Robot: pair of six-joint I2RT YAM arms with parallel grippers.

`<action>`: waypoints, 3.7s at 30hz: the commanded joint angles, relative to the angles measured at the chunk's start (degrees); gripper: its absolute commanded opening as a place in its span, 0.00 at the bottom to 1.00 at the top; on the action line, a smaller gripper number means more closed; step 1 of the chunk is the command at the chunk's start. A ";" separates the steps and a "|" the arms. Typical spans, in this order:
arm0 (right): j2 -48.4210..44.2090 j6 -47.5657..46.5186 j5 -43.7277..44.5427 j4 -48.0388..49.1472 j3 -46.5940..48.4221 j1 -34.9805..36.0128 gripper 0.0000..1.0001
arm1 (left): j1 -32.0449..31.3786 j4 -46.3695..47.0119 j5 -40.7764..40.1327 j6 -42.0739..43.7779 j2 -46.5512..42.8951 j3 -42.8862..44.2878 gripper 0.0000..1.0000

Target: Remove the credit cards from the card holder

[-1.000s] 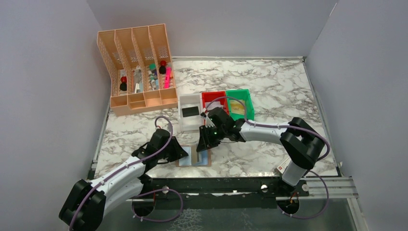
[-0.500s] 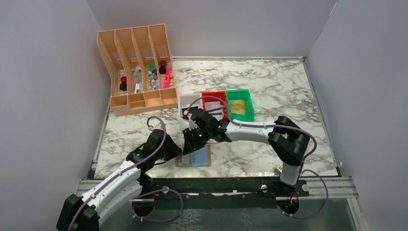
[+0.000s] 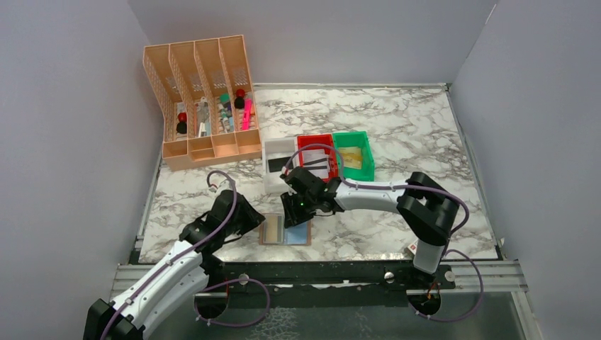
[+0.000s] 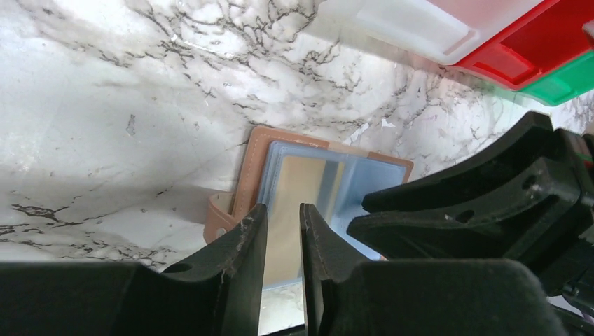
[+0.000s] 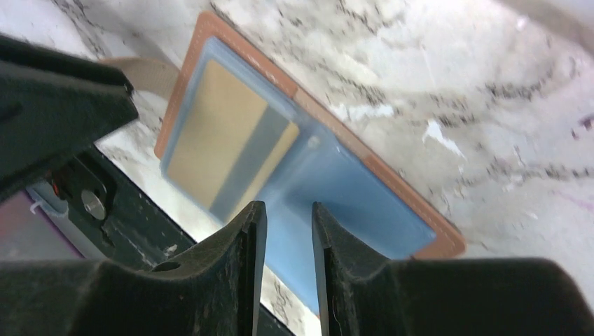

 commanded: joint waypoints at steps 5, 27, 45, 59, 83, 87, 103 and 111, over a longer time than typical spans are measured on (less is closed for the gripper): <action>-4.25 5.16 -6.67 11.69 -7.32 -1.60 0.36 | 0.12 6.76 9.05 7.74 3.29 2.60 0.30; 4.10 15.01 -19.73 27.29 -13.69 -4.64 0.36 | -1.64 7.69 12.53 5.19 15.67 -1.38 0.33; 4.20 17.66 -17.06 27.21 -14.82 -6.07 0.11 | -2.16 1.17 2.26 3.20 7.73 1.93 0.39; 4.40 18.27 -18.70 28.72 -15.44 -6.93 0.24 | -2.22 5.33 8.83 3.93 12.92 -0.76 0.30; -1.55 20.63 -25.98 38.85 -23.56 -9.64 0.01 | -3.02 7.15 7.72 2.51 7.49 -1.47 0.38; -3.09 20.80 -26.70 40.21 -25.90 -10.03 0.01 | -3.02 7.36 7.86 3.01 6.13 -0.28 0.40; -7.88 16.63 -26.77 36.23 -32.47 -15.69 0.01 | -3.08 15.29 14.34 5.88 6.77 1.37 0.41; -6.12 12.50 -25.79 32.09 -29.92 -15.70 0.01 | -6.37 26.39 23.24 9.84 20.38 3.84 0.39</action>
